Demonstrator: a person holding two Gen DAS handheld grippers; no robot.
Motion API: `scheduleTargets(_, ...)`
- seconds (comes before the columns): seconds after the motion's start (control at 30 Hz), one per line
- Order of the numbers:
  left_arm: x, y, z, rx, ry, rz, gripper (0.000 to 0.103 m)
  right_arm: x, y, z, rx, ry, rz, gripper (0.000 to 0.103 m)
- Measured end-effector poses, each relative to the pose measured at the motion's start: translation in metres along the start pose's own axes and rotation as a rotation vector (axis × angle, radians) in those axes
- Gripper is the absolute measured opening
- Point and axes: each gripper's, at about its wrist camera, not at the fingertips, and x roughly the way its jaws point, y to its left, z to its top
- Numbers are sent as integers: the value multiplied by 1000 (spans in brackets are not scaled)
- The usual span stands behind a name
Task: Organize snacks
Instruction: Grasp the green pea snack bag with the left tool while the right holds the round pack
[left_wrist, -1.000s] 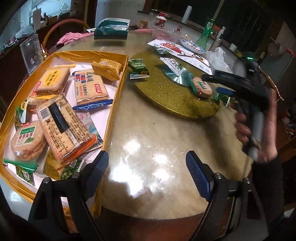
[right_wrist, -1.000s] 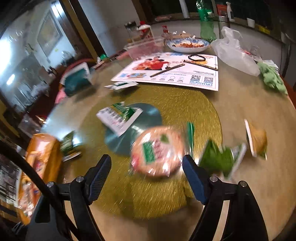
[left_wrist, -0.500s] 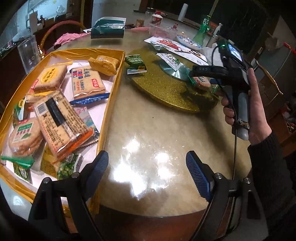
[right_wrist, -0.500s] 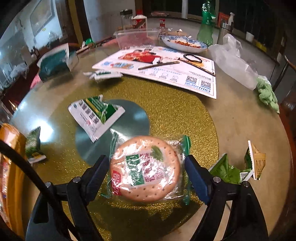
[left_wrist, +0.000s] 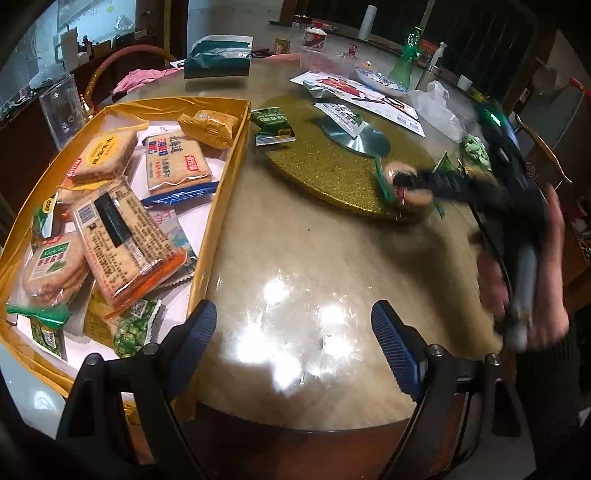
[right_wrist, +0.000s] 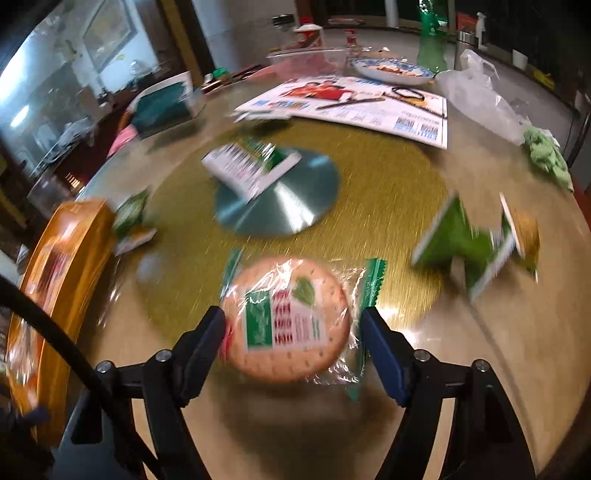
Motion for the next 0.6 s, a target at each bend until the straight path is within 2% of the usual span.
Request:
scheduleTargets(0.17,9,-10,9,33,13,-26,86,-34,4,-64,-14,-42,-40,72)
scheduleTargets(0.2,12,-14,13,59,13,-21,86,-39,3,-71,-5,-53,-18,72)
scheduleTargets(0.27,22,-19,25,111,7,19,86,-48,-1,-83,21,-70,82,72)
scheduleTargets(0.33,35,-18,36,116,19,57,86,-49,-5,-83,49,-70,136,73)
scheduleTargets(0.37,39,-16,40,113,24,64,86,-47,-6,-79,61,-70,141,77)
scheduleTargets(0.47,54,-9,50,114,59,38,83,-38,-12,-64,107,-67,158,81)
scheduleTargets(0.6,55,-1,56,90,33,86,81,-26,-15,-44,195,-43,225,82)
